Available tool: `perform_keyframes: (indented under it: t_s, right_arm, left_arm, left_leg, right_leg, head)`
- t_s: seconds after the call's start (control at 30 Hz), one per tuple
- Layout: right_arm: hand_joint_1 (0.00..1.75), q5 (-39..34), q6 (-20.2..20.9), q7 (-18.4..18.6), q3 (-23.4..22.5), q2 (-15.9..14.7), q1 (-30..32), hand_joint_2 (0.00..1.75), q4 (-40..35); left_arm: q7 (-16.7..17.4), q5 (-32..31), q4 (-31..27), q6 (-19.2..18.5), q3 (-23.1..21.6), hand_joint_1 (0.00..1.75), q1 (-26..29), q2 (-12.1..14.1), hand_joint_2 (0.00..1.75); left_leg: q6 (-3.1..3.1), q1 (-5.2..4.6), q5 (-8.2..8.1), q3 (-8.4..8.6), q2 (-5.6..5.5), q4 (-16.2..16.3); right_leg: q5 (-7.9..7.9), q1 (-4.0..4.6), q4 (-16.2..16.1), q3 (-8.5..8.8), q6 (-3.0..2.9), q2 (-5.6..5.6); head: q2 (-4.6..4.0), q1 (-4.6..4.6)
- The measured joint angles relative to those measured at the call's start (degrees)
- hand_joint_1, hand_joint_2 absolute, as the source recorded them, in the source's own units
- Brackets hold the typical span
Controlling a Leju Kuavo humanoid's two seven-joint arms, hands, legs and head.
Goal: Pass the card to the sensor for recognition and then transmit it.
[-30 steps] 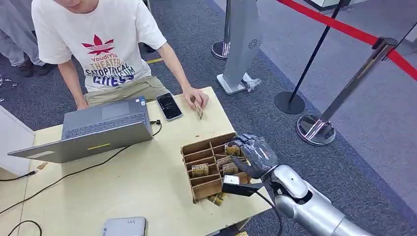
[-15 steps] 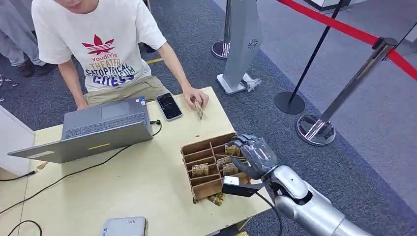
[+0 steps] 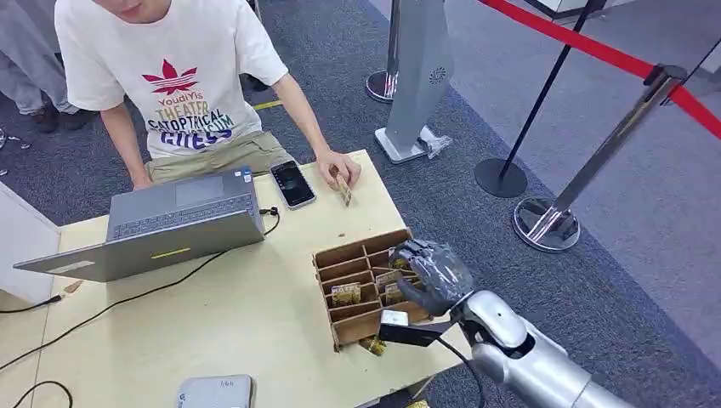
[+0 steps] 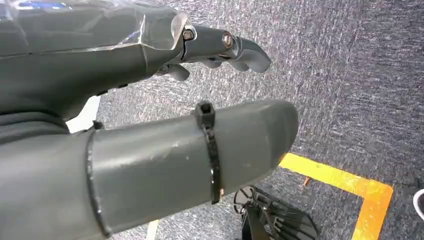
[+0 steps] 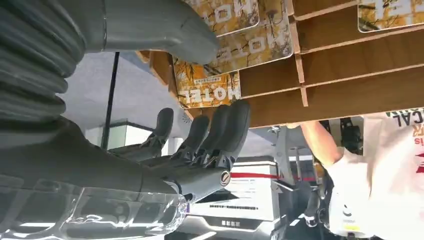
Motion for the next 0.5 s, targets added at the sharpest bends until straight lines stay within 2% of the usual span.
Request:
perform_keyframes:
  t_s: [0.07,0.13,0.17,0.5]
  right_arm:
    - [0.77,0.00,0.00,0.00,0.02,0.07,0.00,1.75,0.07]
    - [0.80,0.00,0.00,-0.02,0.07,0.13,0.00,1.75,0.11]
    - [0.75,0.00,0.02,-0.02,0.07,0.15,0.00,1.75,0.11]
    - [0.77,0.00,0.44,-0.15,0.22,0.46,-0.07,1.75,0.72]
  left_arm:
    - [-0.11,-0.02,0.00,0.00,0.00,0.00,-0.01,-0.02,0.00]
    - [-0.20,-0.04,0.00,0.00,0.00,0.00,-0.02,-0.04,0.00]
    - [-0.24,-0.07,0.00,0.00,0.00,0.00,-0.02,-0.04,0.00]
    - [-0.28,-0.07,0.00,0.17,0.00,0.00,-0.03,-0.13,0.00]
  left_leg:
    - [0.00,0.00,0.00,0.00,0.00,0.00]
    - [0.00,0.00,0.00,0.00,0.00,0.00]
    - [0.00,0.00,0.00,0.00,0.00,0.00]
    - [0.00,0.00,0.00,0.00,0.00,0.00]
  right_leg:
    - [0.00,0.00,0.00,0.00,0.00,0.00]
    - [0.00,0.00,0.00,0.00,0.00,0.00]
    - [0.00,0.00,0.00,0.00,0.00,0.00]
    - [0.00,0.00,0.00,0.01,0.00,0.00]
  head:
    - [0.00,0.00]
    - [0.00,0.00]
    - [0.00,0.00]
    - [0.00,0.00]
